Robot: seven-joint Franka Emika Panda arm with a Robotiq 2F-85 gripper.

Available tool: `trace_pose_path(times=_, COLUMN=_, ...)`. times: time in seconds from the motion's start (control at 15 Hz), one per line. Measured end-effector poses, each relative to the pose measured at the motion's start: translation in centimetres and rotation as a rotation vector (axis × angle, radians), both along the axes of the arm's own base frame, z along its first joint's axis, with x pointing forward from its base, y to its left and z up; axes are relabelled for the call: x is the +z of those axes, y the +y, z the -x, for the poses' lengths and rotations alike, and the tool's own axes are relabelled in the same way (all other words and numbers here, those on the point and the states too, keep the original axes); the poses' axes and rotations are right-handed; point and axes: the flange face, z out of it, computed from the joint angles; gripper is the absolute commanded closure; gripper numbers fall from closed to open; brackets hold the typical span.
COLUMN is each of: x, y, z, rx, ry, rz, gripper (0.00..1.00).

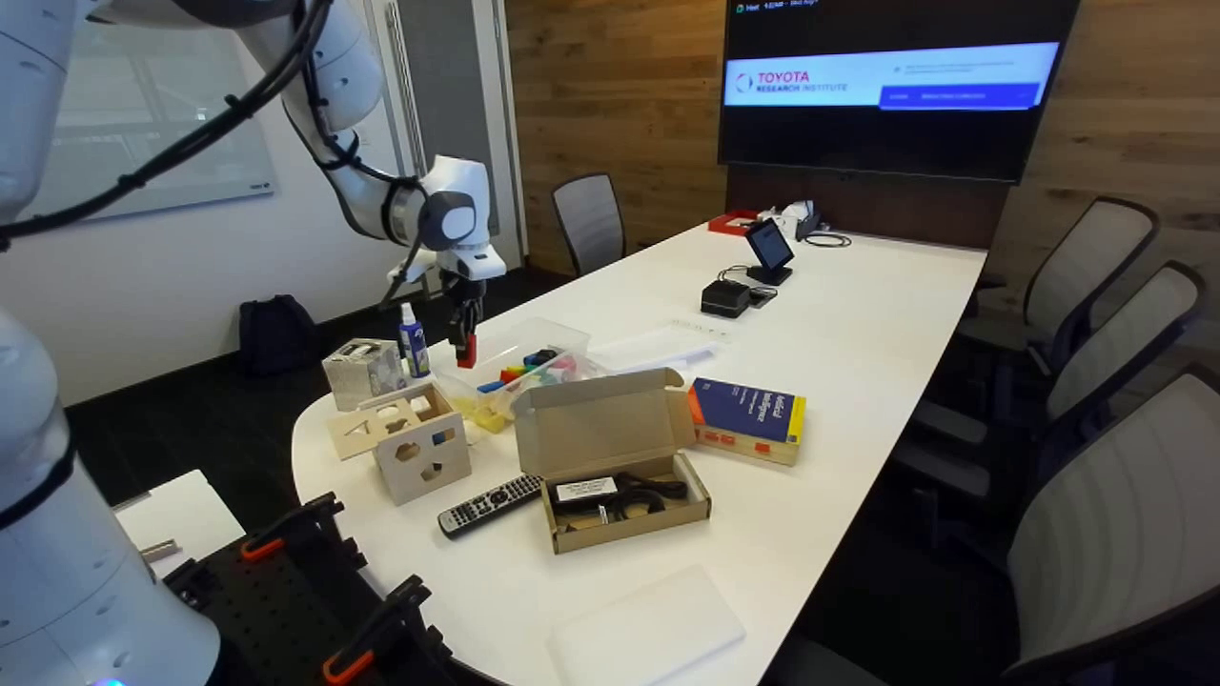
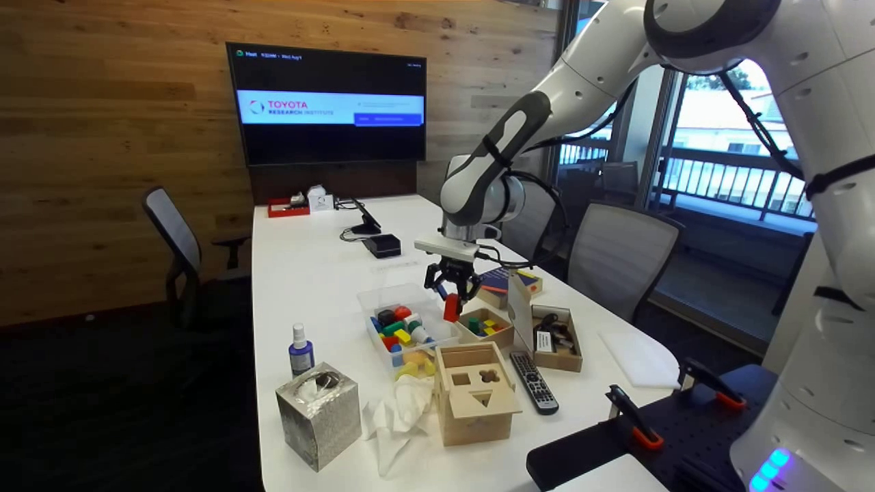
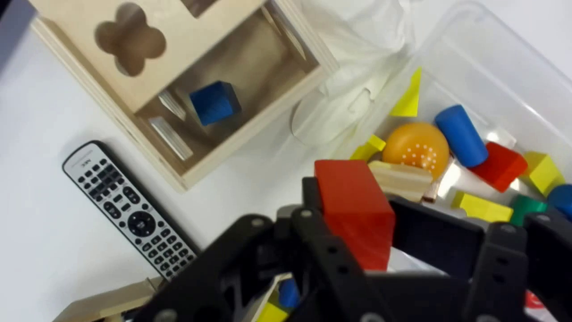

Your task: Through the square hole, put the orange block inside the cube-shaped object

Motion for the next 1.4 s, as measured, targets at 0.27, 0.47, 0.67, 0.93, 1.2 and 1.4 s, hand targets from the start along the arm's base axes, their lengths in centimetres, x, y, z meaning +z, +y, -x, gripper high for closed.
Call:
trace_pose_path(times=0.27, x=-0.1, y=2.1, z=4.1, rx=0.064, ry=0.048, rz=0.013, gripper=0.87)
trace_pose_path(times=0.47, x=-0.3, y=2.5, z=6.5, rx=0.093, ry=0.073, rz=0.021, gripper=0.87)
trace_pose_path(times=0.67, x=-0.7, y=2.7, z=8.5, rx=0.149, ry=0.077, rz=0.002, gripper=0.87)
trace_pose_path(times=0.93, x=-1.7, y=2.9, z=10.8, rx=0.215, ry=0.059, rz=-0.024, gripper=0.87)
trace_pose_path(times=1.2, x=-2.4, y=3.0, z=12.0, rx=0.286, ry=0.056, rz=-0.037, gripper=0.87)
trace_pose_path(times=1.4, x=-2.4, y=3.1, z=12.1, rx=0.338, ry=0.051, rz=-0.042, gripper=0.87)
